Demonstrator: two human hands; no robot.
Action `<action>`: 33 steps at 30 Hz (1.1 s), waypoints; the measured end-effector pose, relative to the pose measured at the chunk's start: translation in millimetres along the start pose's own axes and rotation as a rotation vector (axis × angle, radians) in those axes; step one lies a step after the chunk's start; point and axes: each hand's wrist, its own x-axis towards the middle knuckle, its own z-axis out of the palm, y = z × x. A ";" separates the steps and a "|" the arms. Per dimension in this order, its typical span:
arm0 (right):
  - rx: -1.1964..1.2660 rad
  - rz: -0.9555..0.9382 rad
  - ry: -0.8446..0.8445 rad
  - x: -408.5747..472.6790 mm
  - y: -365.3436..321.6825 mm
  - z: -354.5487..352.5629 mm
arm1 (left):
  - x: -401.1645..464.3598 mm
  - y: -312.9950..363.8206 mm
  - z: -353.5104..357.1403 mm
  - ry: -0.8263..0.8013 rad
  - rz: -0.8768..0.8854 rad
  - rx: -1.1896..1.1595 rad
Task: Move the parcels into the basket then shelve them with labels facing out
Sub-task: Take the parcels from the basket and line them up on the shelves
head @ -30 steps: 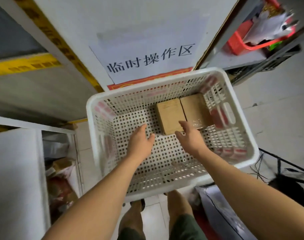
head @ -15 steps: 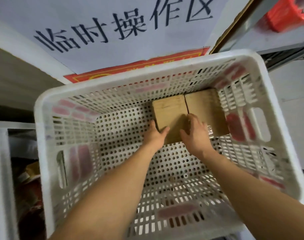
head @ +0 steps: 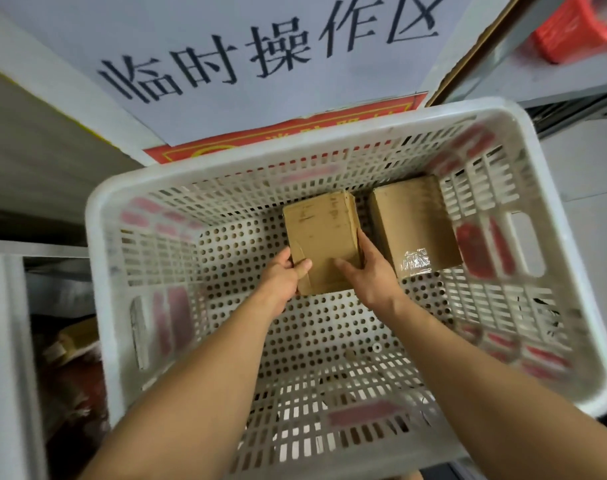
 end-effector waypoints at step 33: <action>0.725 -0.286 -0.133 -366.8 -283.4 36.2 | -452.5 84.5 -124.5 0.404 1.086 0.695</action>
